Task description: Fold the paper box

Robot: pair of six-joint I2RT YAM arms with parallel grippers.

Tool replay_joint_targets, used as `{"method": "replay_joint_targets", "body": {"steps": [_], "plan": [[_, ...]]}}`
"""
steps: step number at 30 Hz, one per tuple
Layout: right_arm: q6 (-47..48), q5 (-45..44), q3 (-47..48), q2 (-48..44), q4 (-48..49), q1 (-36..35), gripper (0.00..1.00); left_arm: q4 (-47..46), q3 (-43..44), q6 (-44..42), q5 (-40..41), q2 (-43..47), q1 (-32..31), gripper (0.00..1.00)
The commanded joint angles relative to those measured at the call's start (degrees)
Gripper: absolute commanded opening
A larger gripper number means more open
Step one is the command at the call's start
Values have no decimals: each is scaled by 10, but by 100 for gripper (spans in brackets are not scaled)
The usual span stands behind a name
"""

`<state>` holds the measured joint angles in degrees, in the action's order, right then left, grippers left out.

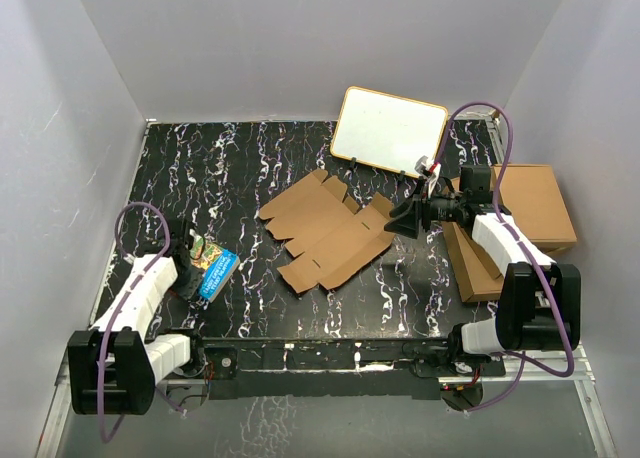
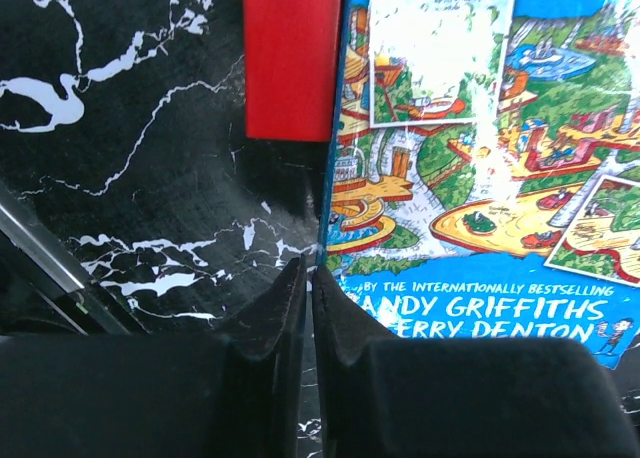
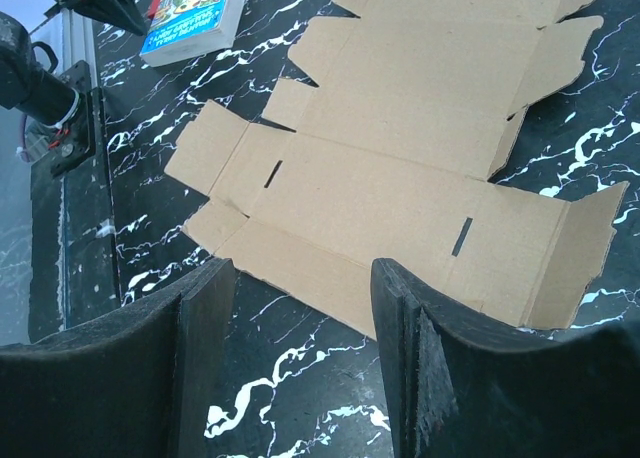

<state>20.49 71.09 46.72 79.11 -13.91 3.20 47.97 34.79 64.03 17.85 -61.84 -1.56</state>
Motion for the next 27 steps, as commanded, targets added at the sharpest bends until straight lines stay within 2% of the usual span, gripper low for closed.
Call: {"method": "replay_joint_targets", "body": {"steps": [1, 16, 22, 27], "plan": [[7, 7, 30, -3, 7, -1, 61, -9, 3, -25, 14, 11, 18, 6], [13, -1, 31, 12, 2, 0, 61, -14, 4, -27, 16, -19, 51, 6], [14, 0, 32, 17, 0, 0, 61, -83, -16, -50, -16, -47, 53, 8], [16, -2, 31, 18, 0, 0, 61, -144, 7, -92, -27, -72, 55, 12]]}}
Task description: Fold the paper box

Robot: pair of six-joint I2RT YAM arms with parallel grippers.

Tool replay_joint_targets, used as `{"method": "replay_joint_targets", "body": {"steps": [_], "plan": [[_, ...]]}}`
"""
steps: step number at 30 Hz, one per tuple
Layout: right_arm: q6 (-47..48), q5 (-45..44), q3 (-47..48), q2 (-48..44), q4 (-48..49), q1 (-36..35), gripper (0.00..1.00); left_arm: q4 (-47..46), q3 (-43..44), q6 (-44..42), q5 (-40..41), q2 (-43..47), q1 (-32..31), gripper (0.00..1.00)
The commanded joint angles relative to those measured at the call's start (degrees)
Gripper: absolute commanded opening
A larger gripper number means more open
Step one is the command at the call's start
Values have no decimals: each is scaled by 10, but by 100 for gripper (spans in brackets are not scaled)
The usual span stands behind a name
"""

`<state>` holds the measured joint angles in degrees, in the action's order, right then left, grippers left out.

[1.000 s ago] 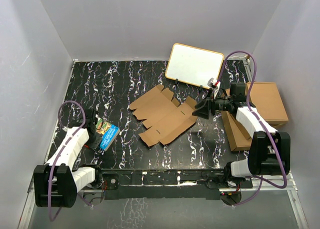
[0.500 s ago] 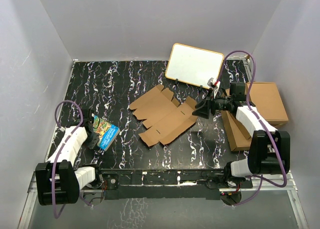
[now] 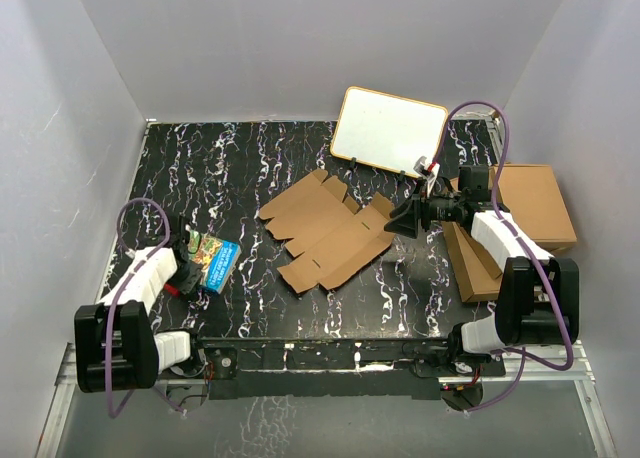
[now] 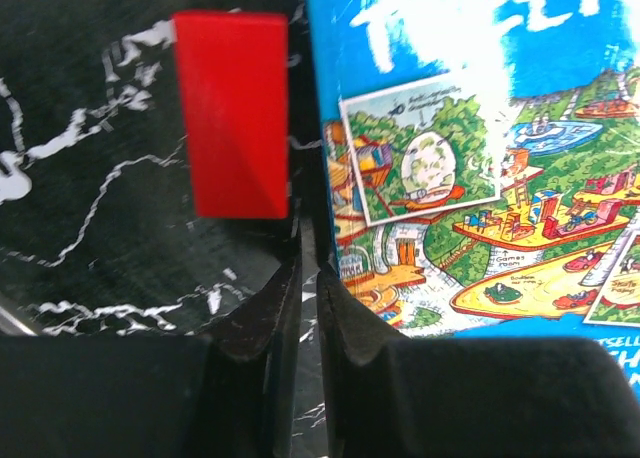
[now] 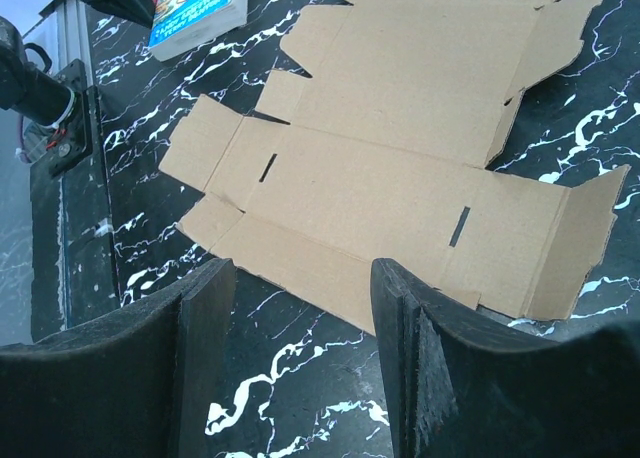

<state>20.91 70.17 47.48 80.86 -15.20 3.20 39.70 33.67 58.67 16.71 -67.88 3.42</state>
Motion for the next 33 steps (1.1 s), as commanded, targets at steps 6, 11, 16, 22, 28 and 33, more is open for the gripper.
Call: {"method": "replay_joint_targets", "body": {"steps": [6, 11, 16, 22, 28, 33], "plan": [[13, 3, 23, 5, 12, 0, 61, -79, 83, -87, -24, -64, 27, 19], [18, 0, 27, 6, 7, 1, 61, -31, 76, -99, -31, -26, 56, 46], [18, 2, 28, 8, 5, 2, 60, -15, 30, -112, -56, 51, 119, 65], [19, 11, 29, 10, 3, 2, 61, -4, 45, -128, -83, 37, 182, 76], [28, 10, 33, 16, -9, 3, 60, -40, 30, -141, -141, -6, 265, 76], [31, 7, 34, 18, -10, 4, 60, -57, 29, -159, -142, -38, 281, 70]]}}
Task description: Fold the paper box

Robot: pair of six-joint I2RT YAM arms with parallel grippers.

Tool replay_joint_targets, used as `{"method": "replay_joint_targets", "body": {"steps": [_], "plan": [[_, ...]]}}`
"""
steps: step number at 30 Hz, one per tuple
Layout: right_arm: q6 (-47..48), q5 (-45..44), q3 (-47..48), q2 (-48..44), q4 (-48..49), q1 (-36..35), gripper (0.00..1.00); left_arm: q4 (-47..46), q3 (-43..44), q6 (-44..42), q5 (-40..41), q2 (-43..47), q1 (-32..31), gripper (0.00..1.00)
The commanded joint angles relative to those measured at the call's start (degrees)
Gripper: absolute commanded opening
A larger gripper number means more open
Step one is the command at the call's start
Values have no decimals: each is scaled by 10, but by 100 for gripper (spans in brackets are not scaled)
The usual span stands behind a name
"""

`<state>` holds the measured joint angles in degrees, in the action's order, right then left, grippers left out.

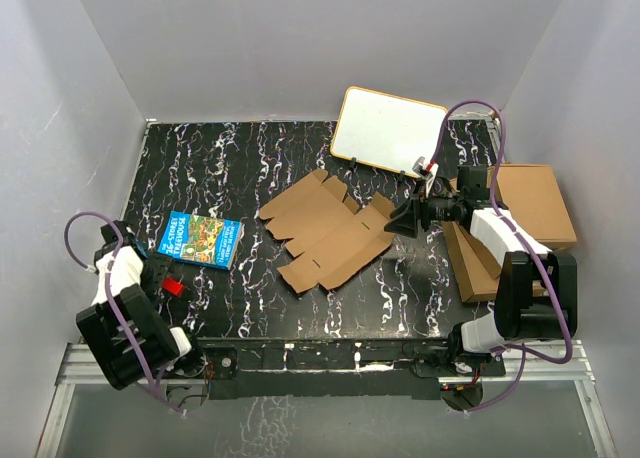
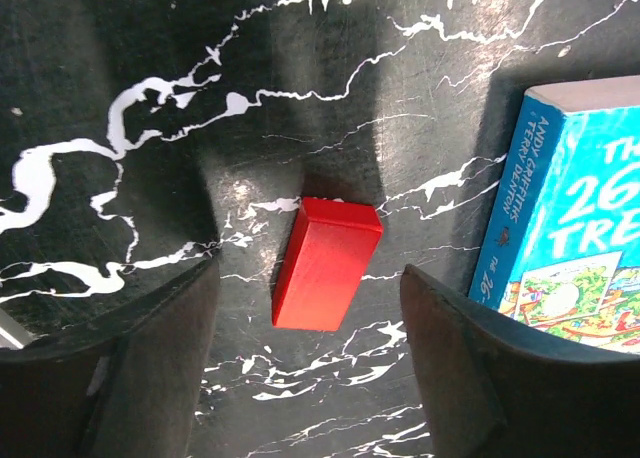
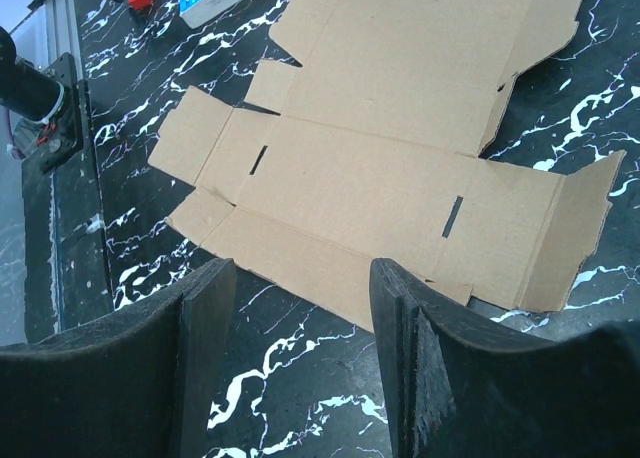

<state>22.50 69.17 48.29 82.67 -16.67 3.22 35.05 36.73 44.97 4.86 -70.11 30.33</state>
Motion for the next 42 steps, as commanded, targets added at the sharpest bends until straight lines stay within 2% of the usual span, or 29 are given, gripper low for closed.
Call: {"method": "replay_joint_targets", "body": {"steps": [1, 9, 14, 17, 20, 30, 35, 38, 42], "plan": [[15, 16, 26, 0, 4, 4, 60, -10, 1, -23, -26, -24, 14, 65], [14, 14, 27, 3, 5, 5, 60, -14, -2, -42, -109, -47, 13, 39], [14, 15, 28, 6, 4, 6, 60, -9, -16, -41, -140, -39, -2, 25], [14, 15, 29, 8, 3, 5, 60, -1, -22, -34, -147, -34, -32, 22], [15, 14, 29, 7, 3, 5, 60, 3, -27, -14, -147, -17, -76, 22], [17, 13, 26, 11, 3, 6, 60, -5, -48, 120, -102, 26, -301, 25], [24, 11, 25, 14, 1, 6, 60, 3, -39, 149, -49, 29, -397, 38], [37, 14, 25, 17, -7, 6, 60, 11, -35, 151, -27, 38, -428, 59], [62, 23, 28, 22, -25, 6, 60, 10, -19, 124, -9, 67, -440, 63]]}}
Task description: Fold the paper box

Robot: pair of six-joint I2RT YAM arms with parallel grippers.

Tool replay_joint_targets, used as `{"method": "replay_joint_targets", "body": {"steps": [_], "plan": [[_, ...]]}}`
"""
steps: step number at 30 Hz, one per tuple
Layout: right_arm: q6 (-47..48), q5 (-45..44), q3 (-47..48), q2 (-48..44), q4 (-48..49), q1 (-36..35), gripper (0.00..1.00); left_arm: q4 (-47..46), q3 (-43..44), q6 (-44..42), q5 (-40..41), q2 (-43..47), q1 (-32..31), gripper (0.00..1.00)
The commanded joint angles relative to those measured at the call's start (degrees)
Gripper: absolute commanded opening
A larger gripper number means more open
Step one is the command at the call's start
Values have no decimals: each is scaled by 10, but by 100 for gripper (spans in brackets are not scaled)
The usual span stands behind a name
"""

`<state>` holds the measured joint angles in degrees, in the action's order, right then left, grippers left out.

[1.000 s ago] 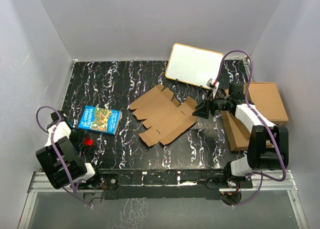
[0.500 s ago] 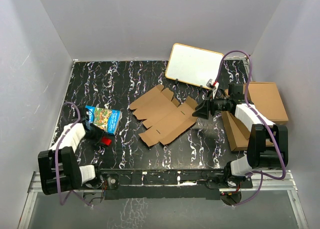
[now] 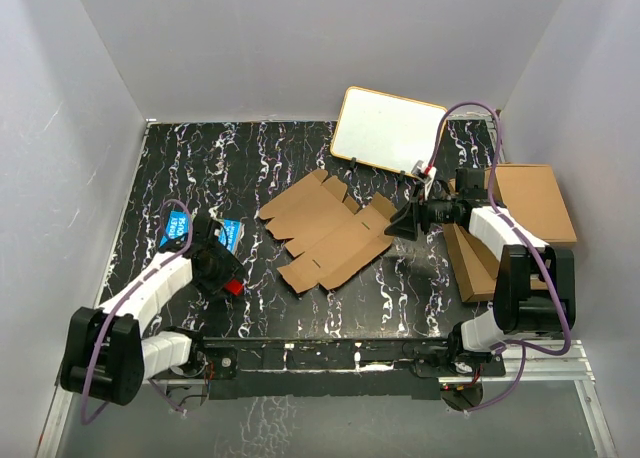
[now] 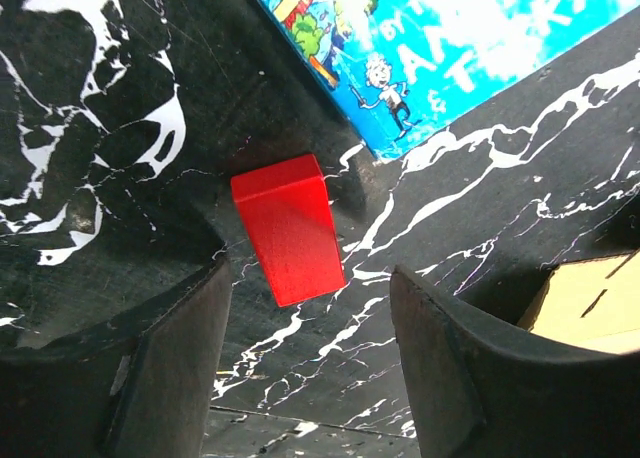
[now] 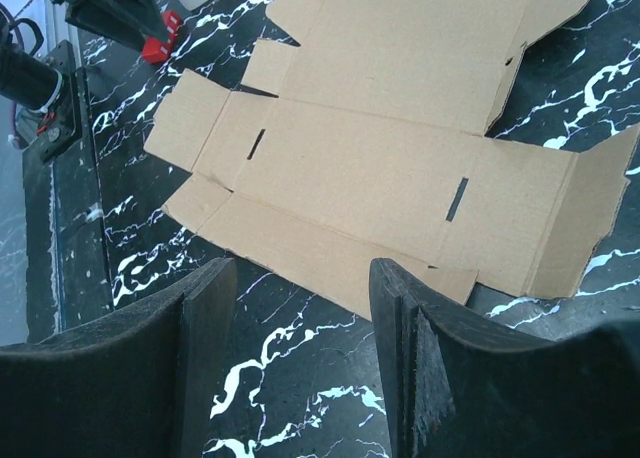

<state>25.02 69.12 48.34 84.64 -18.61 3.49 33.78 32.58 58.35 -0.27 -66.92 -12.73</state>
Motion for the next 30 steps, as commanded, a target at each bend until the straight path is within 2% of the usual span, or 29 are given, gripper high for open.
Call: {"method": "replay_joint_targets", "body": {"steps": [1, 4, 7, 10, 14, 16, 18, 21, 25, 30], "plan": [[58, 27, 30, 3, -22, 2, 60, 24, 29, -26, 47, 45, -11, 63], [94, 34, 34, 4, -48, 1, 59, 14, 52, -87, 50, 86, -11, 64], [128, 44, 37, 2, -77, -2, 59, -40, 55, -150, 21, 145, -11, 65], [153, 49, 39, -4, -94, -6, 60, -130, 27, -179, -29, 202, -11, 74], [151, 21, 50, -10, -95, -17, 60, -305, -37, -169, -107, 228, -11, 92], [148, 2, 60, -7, -99, -24, 60, -392, -59, -148, -143, 208, -10, 93], [148, -8, 68, -5, -109, -30, 60, -440, -55, -126, -165, 165, -10, 92], [148, -17, 69, -6, -113, -30, 60, -462, -32, -105, -183, 79, -11, 88], [146, -24, 60, -5, -104, -45, 60, -514, -8, -74, -213, -41, -10, 79], [144, -15, 54, 1, -98, -45, 60, -533, 5, -58, -189, -111, -12, 67]]}}
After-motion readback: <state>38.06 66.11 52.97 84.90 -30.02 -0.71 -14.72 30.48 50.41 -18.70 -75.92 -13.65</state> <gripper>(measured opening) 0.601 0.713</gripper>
